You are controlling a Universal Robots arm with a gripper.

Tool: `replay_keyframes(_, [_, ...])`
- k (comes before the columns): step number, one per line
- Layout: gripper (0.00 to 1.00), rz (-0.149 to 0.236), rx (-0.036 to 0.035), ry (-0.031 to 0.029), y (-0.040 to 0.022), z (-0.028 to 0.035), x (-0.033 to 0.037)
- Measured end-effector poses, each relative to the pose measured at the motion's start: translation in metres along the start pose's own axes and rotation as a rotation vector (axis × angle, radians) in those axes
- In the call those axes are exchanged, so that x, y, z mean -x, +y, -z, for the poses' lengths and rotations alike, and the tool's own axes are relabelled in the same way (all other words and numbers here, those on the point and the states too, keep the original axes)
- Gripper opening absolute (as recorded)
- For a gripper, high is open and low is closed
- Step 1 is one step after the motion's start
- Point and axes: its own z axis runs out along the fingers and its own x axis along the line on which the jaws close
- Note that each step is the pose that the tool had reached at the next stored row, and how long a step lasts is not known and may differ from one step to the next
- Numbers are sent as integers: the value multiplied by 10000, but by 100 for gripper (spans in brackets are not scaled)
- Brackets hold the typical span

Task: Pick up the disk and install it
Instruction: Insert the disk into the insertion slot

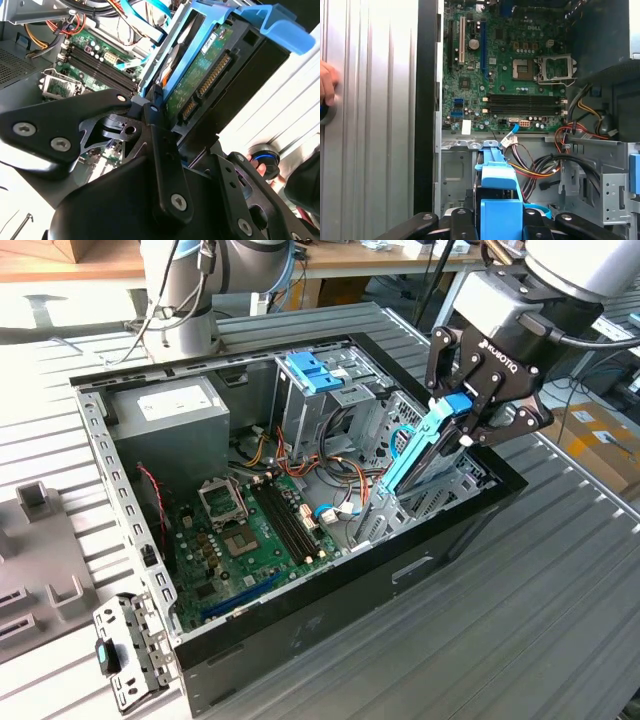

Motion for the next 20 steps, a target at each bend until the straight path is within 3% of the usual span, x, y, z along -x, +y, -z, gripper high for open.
replay_keyframes(20, [36, -1, 0, -1, -8, -173, -13])
